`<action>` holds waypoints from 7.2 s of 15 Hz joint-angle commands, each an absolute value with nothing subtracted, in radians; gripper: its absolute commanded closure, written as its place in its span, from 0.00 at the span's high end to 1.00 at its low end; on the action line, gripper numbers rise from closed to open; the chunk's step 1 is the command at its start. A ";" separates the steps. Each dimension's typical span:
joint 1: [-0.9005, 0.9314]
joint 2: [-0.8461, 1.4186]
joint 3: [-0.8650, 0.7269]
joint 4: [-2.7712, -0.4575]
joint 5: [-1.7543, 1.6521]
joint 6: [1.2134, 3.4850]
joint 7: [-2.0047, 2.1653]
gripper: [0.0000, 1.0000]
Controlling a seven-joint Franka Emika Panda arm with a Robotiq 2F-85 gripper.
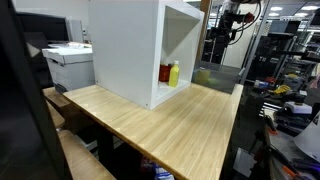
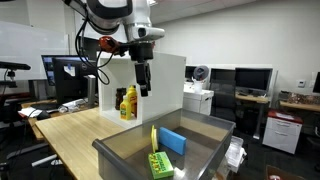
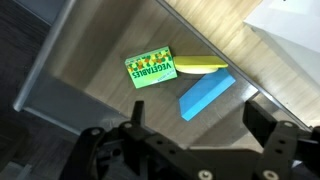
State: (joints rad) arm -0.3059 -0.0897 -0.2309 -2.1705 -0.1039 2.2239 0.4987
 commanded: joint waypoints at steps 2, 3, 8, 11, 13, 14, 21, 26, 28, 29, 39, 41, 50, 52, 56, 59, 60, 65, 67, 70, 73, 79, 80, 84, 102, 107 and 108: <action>-0.299 -0.072 -0.240 -2.149 -0.122 2.219 0.446 1.00; -0.299 -0.070 -0.241 -2.148 -0.120 2.221 0.430 1.00; -0.296 -0.068 -0.243 -2.155 -0.108 2.238 0.366 1.00; -0.294 -0.067 -0.244 -2.158 -0.102 2.243 0.316 1.00; -0.293 -0.067 -0.245 -2.159 -0.102 2.243 0.289 1.00; -0.293 -0.067 -0.247 -2.159 -0.097 2.242 0.268 1.00; -0.292 -0.061 -0.257 -2.156 -0.108 2.240 0.157 1.00; -0.291 -0.057 -0.264 -2.150 -0.119 2.240 0.040 1.00; -0.291 -0.055 -0.267 -2.148 -0.116 2.242 -0.012 1.00; -0.291 -0.054 -0.268 -2.148 -0.118 2.244 -0.030 1.00; -0.298 -0.031 -0.289 -2.134 -0.115 2.261 -0.322 1.00; -0.298 -0.027 -0.295 -2.135 -0.117 2.263 -0.384 1.00; -0.296 -0.002 -0.306 -2.137 -0.137 2.278 -0.643 1.00; -0.293 0.009 -0.300 -2.141 -0.147 2.287 -0.682 1.00; -0.288 0.036 -0.286 -2.151 -0.166 2.307 -0.726 1.00; -0.286 0.060 -0.273 -2.156 -0.168 2.331 -0.751 1.00; -0.284 0.066 -0.269 -2.157 -0.166 2.337 -0.756 1.00; -0.287 0.079 -0.253 -2.181 -0.162 2.381 -0.781 1.00; -0.290 0.076 -0.253 -2.191 -0.154 2.409 -0.796 1.00; -0.296 0.079 -0.254 -2.204 -0.145 2.459 -0.838 1.00; -0.301 0.083 -0.253 -2.224 -0.122 2.524 -0.887 1.00; -0.315 0.080 -0.251 -2.287 -0.058 2.610 -1.010 1.00; -0.317 0.081 -0.252 -2.289 -0.046 2.604 -1.020 1.00; -0.339 0.108 -0.253 -2.284 0.057 2.590 -1.155 1.00; -0.340 0.281 -0.184 -2.183 0.035 2.640 -1.244 1.00; -0.342 0.304 -0.175 -2.173 0.028 2.647 -1.236 1.00; -0.342 0.305 -0.175 -2.172 0.026 2.647 -1.236 1.00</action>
State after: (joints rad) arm -0.3268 0.2910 -0.1925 -2.1737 0.0430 2.6210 -1.2257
